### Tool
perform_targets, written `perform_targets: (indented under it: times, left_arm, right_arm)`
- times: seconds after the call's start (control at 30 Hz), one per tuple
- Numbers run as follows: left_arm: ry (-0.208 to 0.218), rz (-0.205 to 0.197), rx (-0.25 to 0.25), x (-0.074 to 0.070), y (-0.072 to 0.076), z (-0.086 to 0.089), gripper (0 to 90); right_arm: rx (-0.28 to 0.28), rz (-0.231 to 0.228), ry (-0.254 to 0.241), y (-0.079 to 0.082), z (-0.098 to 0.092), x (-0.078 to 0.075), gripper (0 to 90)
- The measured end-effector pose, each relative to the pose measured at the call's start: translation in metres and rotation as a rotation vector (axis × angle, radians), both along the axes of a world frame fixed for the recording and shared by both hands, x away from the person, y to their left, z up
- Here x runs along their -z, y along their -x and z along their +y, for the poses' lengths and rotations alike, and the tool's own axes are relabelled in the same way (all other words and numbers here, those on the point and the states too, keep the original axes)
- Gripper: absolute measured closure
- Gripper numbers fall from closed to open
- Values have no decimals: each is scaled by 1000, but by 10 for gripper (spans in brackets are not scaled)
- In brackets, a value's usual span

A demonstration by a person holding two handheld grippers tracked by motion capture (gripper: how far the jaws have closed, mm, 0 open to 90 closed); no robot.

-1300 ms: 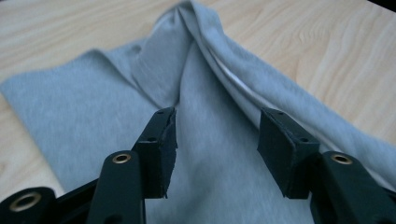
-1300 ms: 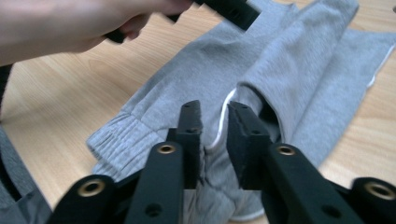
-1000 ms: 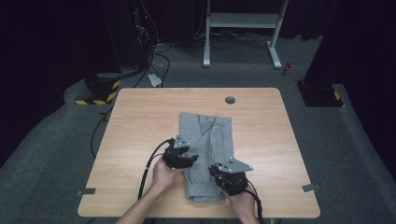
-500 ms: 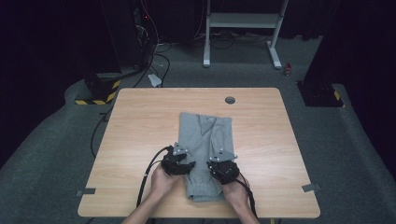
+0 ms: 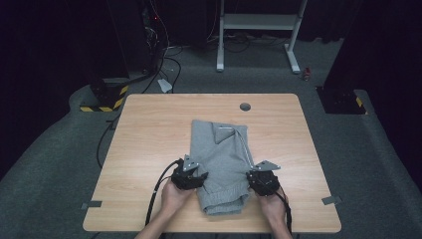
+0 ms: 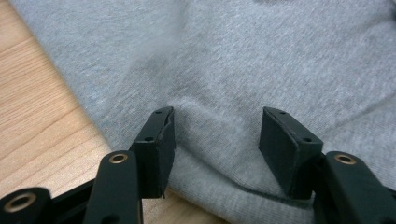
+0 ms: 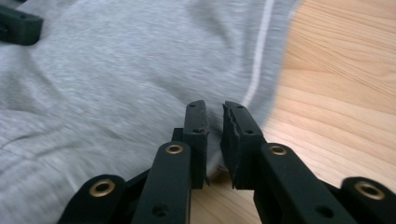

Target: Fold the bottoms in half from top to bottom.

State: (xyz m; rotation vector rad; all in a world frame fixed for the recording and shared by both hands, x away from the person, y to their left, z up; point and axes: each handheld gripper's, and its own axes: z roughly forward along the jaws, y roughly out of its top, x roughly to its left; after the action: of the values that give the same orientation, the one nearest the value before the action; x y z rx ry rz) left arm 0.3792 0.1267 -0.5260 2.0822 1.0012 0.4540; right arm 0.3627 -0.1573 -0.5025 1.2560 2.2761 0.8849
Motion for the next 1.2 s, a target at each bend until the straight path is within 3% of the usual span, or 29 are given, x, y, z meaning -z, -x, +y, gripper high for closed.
perform_targets:
  times: [0.07, 0.2, 0.4, 0.47, 0.5, 0.57, 0.63, 0.77, 0.83, 0.93, 1.0, 1.1, 1.2]
  left_arm:
    - [-1, -1, -1, 0, 0, 0, 452]
    - [-3, -1, -1, 0, 0, 0, 451]
    - [11, 21, -7, -2, 2, 1, 430]
    - [58, 54, 9, -9, 8, 2, 408]
    - [58, 54, 9, -9, 8, 2, 392]
    - [110, 37, 79, -25, 25, -2, 378]
    - [125, 51, 127, -31, 36, -8, 372]
    - [131, 99, 174, -27, 52, -19, 376]
    - [107, 110, 179, -21, 55, -23, 376]
    - [106, 102, 162, -16, 57, -21, 375]
    - [57, 67, 166, -16, 61, -21, 372]
    - [49, 69, 172, -16, 62, -20, 371]
    - [57, 80, 169, -15, 60, -19, 360]
  right_arm:
    - [21, 0, -15, 1, -5, -2, 770]
    - [12, -27, -58, 5, -6, -10, 747]
    - [-91, -59, -109, 16, 12, -24, 706]
    - [-118, -56, -112, 22, 15, -24, 686]
    - [-118, -56, -112, 22, 15, -24, 686]
    - [-129, -45, -132, 33, 10, -23, 664]
    - [-121, -41, -150, 38, 5, -23, 650]
    - [-126, -58, -133, 47, 1, -23, 639]
    - [-136, -54, -115, 49, 2, -21, 638]
    - [-135, -21, -69, 48, -1, -9, 639]
    - [-129, -11, -46, 49, -5, -1, 642]
    - [-115, -7, -6, 50, -8, 0, 649]
    - [-108, -43, -45, 54, -12, -11, 649]
